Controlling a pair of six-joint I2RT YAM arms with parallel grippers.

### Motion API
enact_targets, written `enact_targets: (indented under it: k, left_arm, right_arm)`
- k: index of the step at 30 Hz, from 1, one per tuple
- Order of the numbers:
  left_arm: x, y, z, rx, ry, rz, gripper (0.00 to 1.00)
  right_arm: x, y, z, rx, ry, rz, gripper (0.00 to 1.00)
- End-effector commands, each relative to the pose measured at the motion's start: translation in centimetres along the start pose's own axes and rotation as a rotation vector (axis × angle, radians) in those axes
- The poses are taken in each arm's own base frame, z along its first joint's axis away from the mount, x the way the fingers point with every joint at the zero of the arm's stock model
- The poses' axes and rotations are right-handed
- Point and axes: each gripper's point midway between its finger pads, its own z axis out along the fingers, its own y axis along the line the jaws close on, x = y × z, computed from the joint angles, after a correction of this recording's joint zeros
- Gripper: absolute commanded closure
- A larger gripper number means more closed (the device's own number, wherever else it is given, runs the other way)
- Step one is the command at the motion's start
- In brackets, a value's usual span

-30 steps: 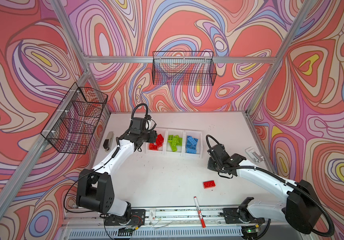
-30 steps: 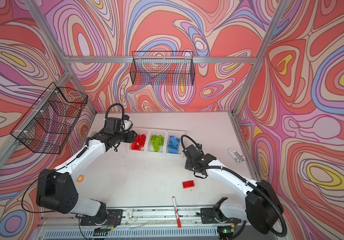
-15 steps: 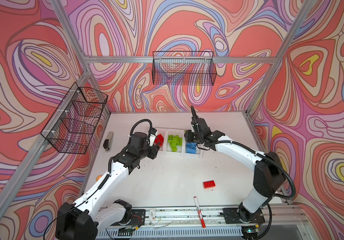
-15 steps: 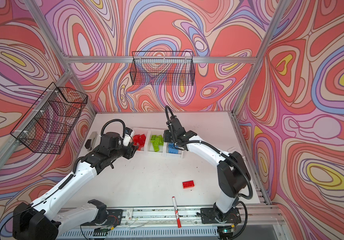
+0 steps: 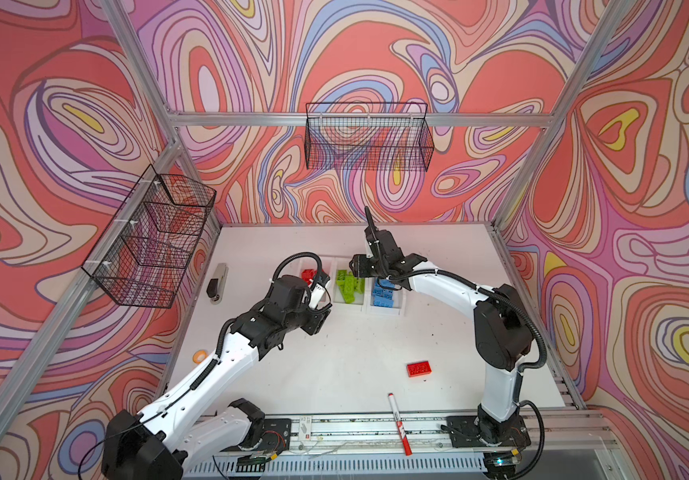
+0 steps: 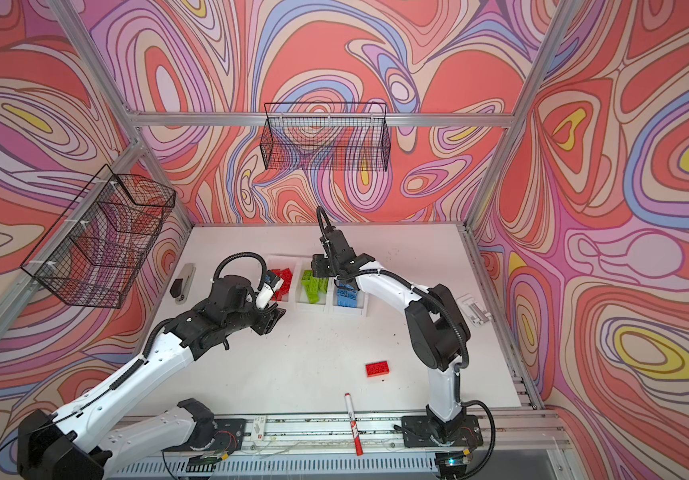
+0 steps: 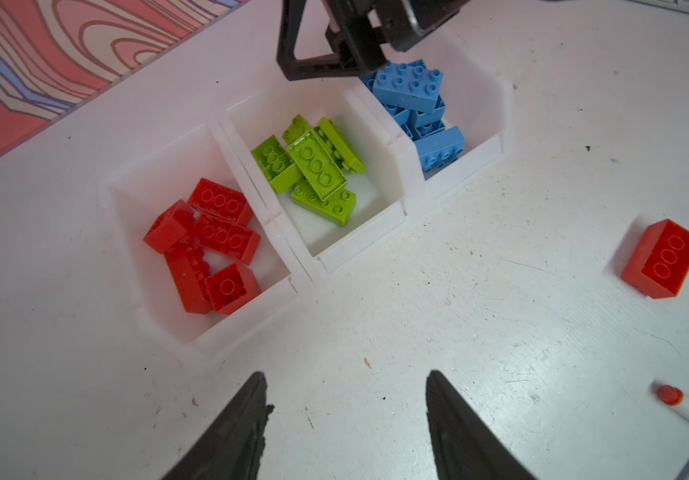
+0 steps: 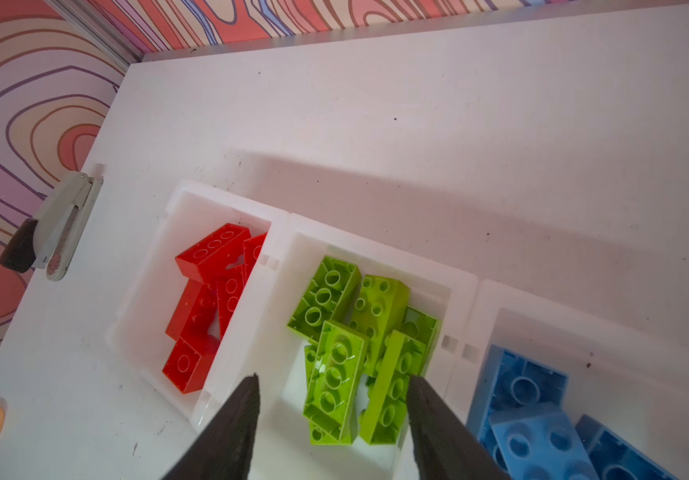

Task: Sort the legos into containers by color
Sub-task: 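Grasp the last lime-green brick with the right gripper and drop it in the middle compartment, then grasp the last red brick with the left gripper while the right withdraws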

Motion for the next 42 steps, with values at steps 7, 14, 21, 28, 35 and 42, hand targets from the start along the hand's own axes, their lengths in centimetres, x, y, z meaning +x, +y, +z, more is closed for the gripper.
enact_targets:
  k: [7, 14, 21, 28, 35, 42]
  left_arm:
    - [-1.3, -8.8, 3.3, 0.186, 0.055, 0.285, 0.33]
    - [0.5, -19.2, 7.8, 0.431, 0.172, 0.441, 0.29]
    - [1.2, -26.1, 10.6, 0.541, 0.197, 0.598, 0.28]
    - [1.7, -28.6, 12.3, 0.6, 0.187, 0.569, 0.25]
    - [2.2, -29.6, 15.1, 0.579, 0.217, 0.549, 0.27]
    - [3.9, -29.3, 16.9, 0.534, 0.264, 0.531, 0.39]
  right_arm:
    - [-3.1, -6.8, -7.4, 0.107, -0.151, 0.114, 0.39]
    - [-2.6, -15.7, -13.7, 0.235, -0.237, 0.238, 0.31]
    - [-0.6, -20.9, -17.8, 0.362, -0.259, 0.298, 0.27]
    - [1.0, -21.8, -18.0, 0.372, -0.251, 0.321, 0.25]
    - [1.3, -22.0, -17.5, 0.364, -0.244, 0.332, 0.27]
    - [2.1, -22.3, -17.0, 0.37, -0.229, 0.352, 0.3]
